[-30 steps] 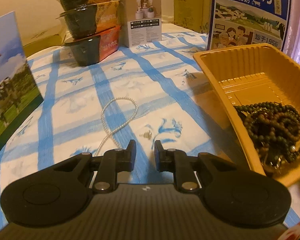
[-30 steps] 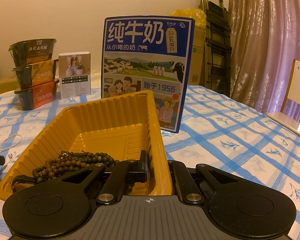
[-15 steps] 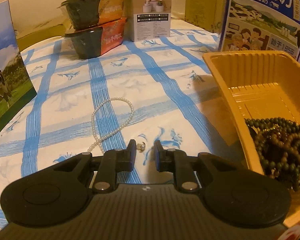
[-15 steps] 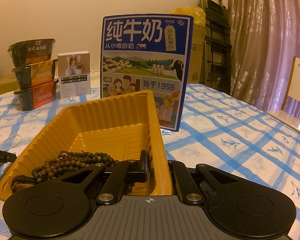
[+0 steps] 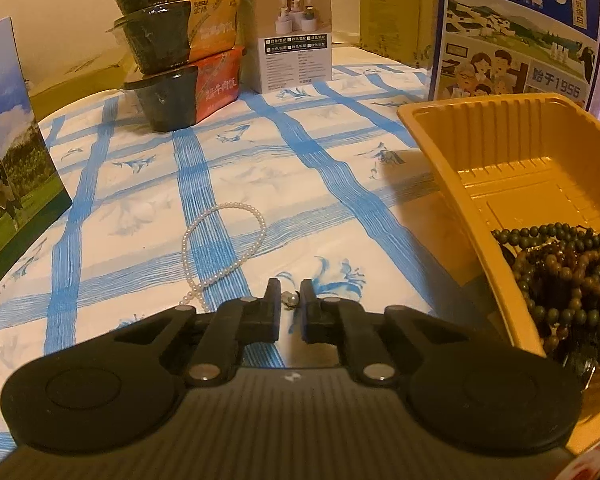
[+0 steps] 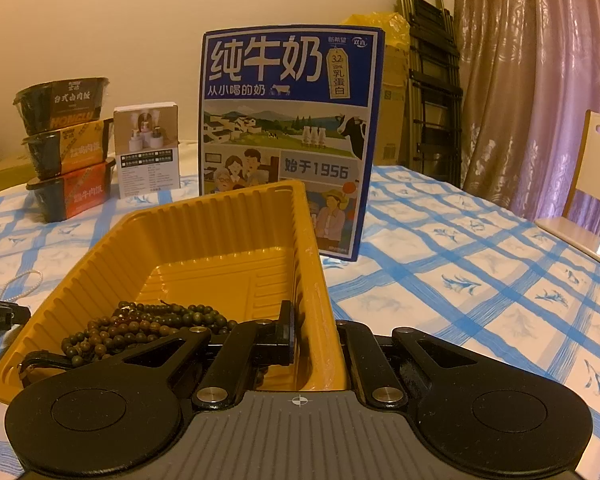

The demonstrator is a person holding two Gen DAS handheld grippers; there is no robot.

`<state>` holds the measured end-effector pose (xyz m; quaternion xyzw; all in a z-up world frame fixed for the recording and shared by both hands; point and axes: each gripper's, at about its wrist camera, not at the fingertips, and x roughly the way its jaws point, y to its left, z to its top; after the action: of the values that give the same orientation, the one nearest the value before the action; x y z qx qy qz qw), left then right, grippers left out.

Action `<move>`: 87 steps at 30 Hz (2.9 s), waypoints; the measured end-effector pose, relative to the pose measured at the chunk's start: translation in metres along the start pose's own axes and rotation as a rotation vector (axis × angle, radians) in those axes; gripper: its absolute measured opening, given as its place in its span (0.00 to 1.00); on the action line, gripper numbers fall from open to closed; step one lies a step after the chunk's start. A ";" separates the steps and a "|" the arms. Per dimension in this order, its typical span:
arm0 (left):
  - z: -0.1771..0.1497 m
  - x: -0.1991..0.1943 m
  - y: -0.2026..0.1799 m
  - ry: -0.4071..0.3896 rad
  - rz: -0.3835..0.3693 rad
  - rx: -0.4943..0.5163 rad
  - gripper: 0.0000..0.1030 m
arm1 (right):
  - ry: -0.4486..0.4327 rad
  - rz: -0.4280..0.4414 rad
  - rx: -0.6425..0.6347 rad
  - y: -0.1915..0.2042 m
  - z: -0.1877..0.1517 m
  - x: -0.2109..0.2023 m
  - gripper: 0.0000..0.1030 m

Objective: Organize jewelry
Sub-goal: 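Carry the second earring into the tray and open the left gripper, then grasp the white pearl strand with the left gripper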

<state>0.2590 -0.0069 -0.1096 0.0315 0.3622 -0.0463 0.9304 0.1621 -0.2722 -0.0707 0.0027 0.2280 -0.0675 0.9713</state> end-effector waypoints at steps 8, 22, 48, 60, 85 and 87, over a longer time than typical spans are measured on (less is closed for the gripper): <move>0.000 -0.017 -0.007 -0.032 -0.007 0.052 0.08 | 0.002 -0.001 0.001 -0.001 0.000 0.001 0.06; 0.021 -0.095 -0.050 -0.135 -0.262 0.064 0.08 | -0.014 0.016 -0.006 0.001 0.002 -0.004 0.06; 0.010 -0.121 -0.074 -0.068 -0.410 -0.040 0.24 | -0.018 0.029 -0.011 0.003 0.002 -0.010 0.06; -0.018 -0.134 0.005 -0.029 -0.165 -0.079 0.24 | -0.018 0.028 -0.010 0.002 0.002 -0.011 0.06; -0.013 -0.028 0.058 0.080 0.041 -0.037 0.21 | -0.018 0.027 -0.020 0.005 0.005 -0.010 0.06; -0.012 -0.026 0.058 0.080 0.037 -0.034 0.18 | -0.019 0.026 -0.020 0.005 0.006 -0.010 0.06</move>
<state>0.2377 0.0531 -0.0996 0.0242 0.3993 -0.0216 0.9163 0.1567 -0.2662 -0.0617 -0.0047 0.2197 -0.0524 0.9742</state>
